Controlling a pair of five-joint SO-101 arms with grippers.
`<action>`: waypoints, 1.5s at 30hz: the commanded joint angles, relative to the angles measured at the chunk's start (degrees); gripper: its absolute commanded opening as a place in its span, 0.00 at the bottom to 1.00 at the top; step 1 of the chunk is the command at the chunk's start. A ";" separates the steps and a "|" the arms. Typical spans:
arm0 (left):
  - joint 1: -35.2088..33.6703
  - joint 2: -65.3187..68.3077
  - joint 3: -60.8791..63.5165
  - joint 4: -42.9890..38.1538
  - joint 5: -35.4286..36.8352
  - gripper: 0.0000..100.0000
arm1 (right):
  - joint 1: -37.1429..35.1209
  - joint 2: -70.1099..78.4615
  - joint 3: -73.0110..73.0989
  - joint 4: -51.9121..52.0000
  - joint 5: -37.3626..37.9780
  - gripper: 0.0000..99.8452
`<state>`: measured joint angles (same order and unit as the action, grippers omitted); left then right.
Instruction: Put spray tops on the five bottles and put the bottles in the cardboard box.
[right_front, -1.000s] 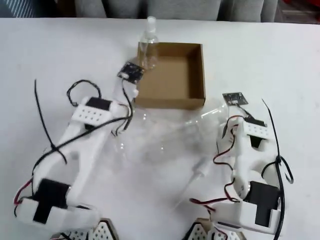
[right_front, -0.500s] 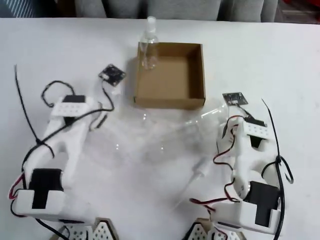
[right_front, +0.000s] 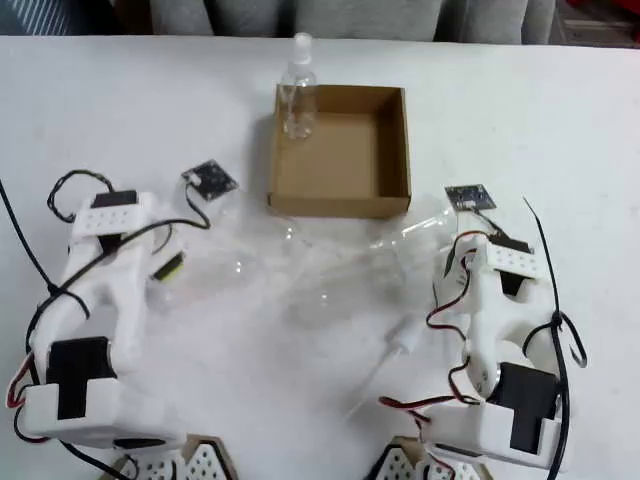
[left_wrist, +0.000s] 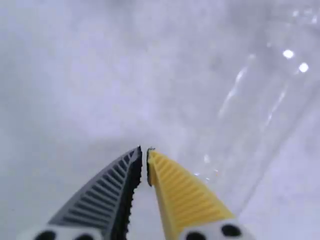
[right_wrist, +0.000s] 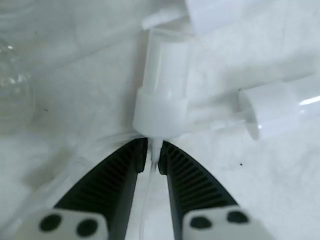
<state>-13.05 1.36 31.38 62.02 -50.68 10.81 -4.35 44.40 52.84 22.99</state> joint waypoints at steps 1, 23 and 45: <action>-0.57 -0.75 -3.34 4.57 -3.69 0.02 | -1.45 -1.19 0.18 -1.54 0.18 0.02; 13.93 -17.89 -13.36 19.69 -8.62 0.20 | -1.45 -1.19 0.18 -1.54 0.09 0.02; 13.49 9.63 -30.07 17.93 -12.22 0.30 | -1.45 -1.19 0.09 -1.54 0.09 0.02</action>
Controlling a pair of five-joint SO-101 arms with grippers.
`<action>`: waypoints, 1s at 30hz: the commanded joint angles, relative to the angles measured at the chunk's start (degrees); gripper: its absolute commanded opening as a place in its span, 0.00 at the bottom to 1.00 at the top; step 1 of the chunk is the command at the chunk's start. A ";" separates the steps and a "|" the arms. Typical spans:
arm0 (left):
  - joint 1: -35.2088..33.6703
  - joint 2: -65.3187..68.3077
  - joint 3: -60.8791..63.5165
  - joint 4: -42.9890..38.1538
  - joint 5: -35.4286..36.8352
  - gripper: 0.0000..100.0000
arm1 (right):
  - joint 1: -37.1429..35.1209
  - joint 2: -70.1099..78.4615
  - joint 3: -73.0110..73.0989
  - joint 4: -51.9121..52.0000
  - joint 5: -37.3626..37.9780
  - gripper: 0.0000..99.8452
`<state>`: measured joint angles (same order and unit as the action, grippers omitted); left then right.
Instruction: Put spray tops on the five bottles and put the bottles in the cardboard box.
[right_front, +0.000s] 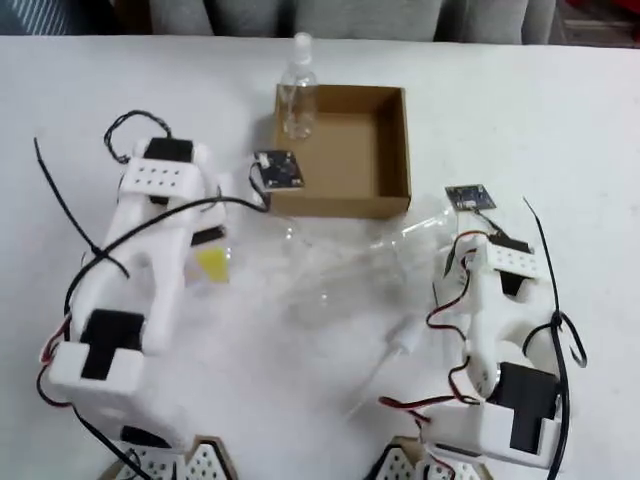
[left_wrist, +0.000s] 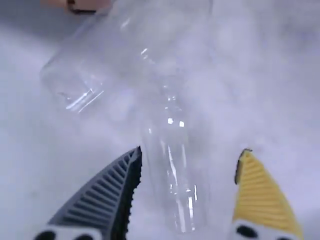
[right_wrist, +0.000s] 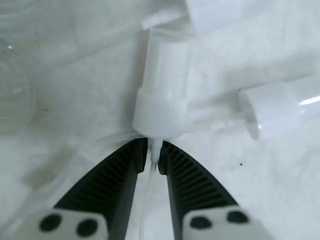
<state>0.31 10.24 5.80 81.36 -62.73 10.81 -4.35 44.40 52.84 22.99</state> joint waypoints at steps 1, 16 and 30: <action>0.13 1.19 -5.01 -1.41 -0.18 0.30 | -1.45 -1.19 0.09 -1.54 0.18 0.02; -0.84 13.05 -7.65 -8.44 1.93 0.30 | -1.45 -1.19 0.09 -1.54 0.18 0.02; -0.40 18.68 -7.56 -9.23 2.99 0.09 | -1.45 -1.19 0.09 -1.54 0.18 0.02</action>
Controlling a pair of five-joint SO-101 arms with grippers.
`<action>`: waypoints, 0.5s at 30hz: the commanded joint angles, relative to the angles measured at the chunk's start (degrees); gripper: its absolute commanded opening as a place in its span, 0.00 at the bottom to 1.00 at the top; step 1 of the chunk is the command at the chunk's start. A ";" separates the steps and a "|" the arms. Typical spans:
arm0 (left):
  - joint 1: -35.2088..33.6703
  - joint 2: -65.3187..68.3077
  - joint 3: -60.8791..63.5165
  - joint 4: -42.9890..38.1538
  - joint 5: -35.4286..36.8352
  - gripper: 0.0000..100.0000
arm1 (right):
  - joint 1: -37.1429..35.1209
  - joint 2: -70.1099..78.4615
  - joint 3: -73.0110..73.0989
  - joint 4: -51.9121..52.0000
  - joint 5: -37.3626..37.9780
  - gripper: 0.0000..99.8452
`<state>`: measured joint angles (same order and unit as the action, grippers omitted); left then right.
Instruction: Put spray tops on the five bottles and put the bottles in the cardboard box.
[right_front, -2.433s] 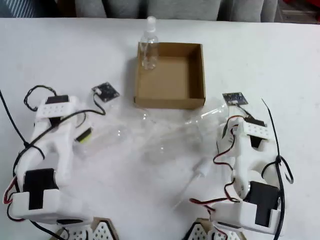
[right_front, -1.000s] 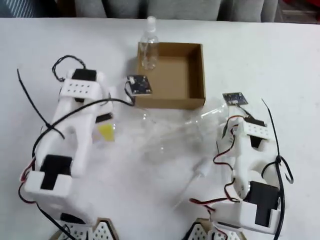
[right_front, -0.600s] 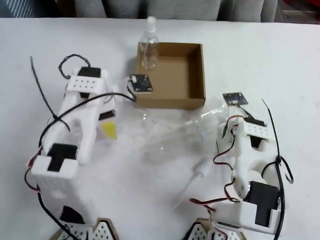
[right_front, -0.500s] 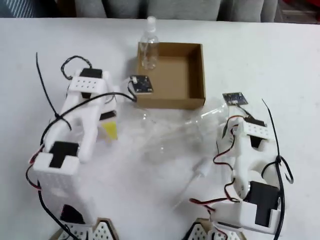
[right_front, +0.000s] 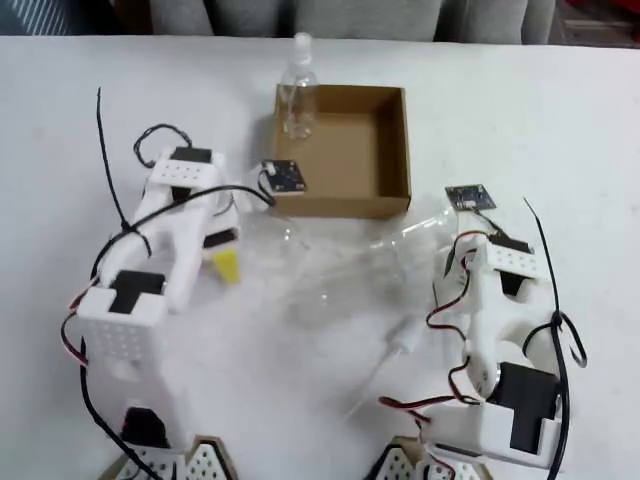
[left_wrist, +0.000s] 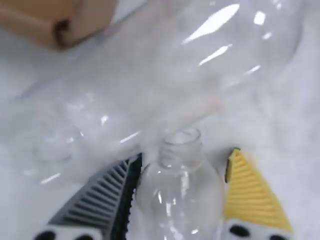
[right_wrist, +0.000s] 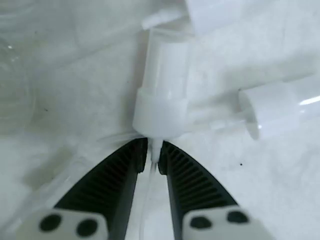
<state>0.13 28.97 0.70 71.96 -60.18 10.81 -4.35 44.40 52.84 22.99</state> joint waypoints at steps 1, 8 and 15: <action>-0.04 0.04 -2.46 0.53 0.44 0.03 | -1.45 -1.19 0.09 -1.54 0.18 0.02; 1.01 -0.66 -1.14 6.24 1.05 0.02 | -1.45 -1.19 0.09 -1.54 0.18 0.02; 0.48 -5.67 -1.05 6.42 19.87 0.02 | -1.45 -1.19 0.09 -1.54 0.18 0.02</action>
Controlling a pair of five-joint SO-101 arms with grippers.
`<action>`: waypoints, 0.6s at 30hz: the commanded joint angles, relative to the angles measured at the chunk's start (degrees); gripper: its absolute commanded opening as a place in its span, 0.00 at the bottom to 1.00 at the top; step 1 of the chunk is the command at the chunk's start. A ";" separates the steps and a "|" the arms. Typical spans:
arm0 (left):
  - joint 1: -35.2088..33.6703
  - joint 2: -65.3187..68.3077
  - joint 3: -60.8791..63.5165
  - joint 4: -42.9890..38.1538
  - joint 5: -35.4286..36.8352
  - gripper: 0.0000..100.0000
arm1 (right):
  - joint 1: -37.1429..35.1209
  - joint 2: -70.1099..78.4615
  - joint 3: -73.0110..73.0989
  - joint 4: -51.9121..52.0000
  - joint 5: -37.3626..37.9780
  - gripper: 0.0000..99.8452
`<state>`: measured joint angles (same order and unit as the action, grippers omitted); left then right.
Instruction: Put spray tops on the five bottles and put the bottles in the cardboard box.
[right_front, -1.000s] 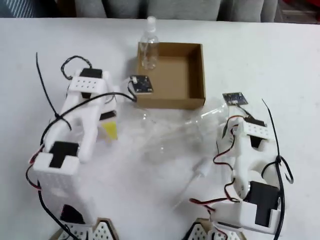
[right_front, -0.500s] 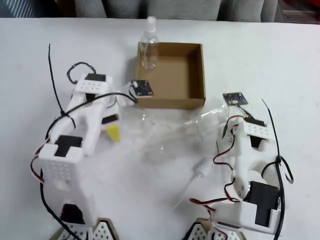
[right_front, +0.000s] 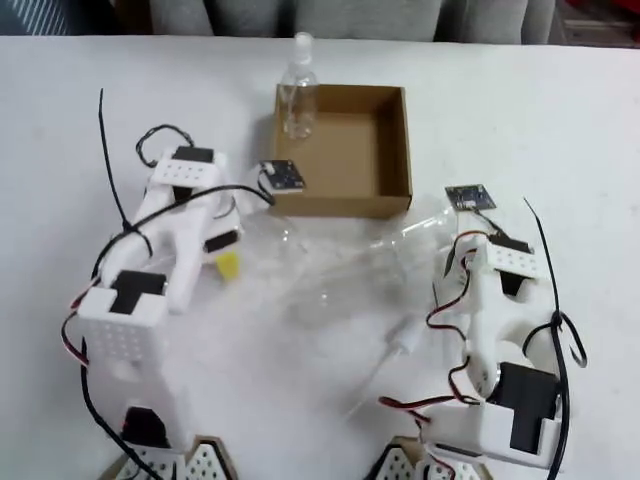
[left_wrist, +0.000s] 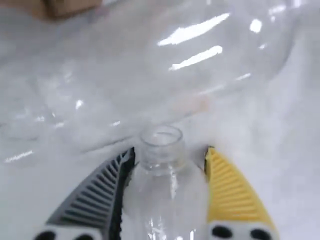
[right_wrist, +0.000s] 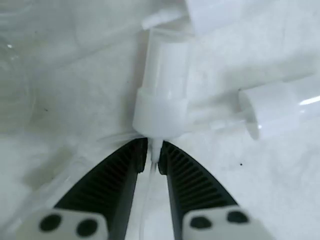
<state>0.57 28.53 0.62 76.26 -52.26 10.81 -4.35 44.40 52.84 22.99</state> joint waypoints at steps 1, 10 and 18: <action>0.04 -6.11 -0.70 2.11 15.82 0.02 | -1.45 -1.19 0.09 -1.54 0.18 0.02; -4.88 -8.40 2.29 2.11 37.45 0.03 | -1.27 -1.19 0.18 -1.45 0.18 0.02; -4.88 -16.31 10.46 -0.35 38.68 0.36 | -1.36 -1.19 0.18 -1.45 0.18 0.02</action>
<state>-3.65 20.53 8.18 77.41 -15.96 10.81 -4.35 44.40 52.84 22.99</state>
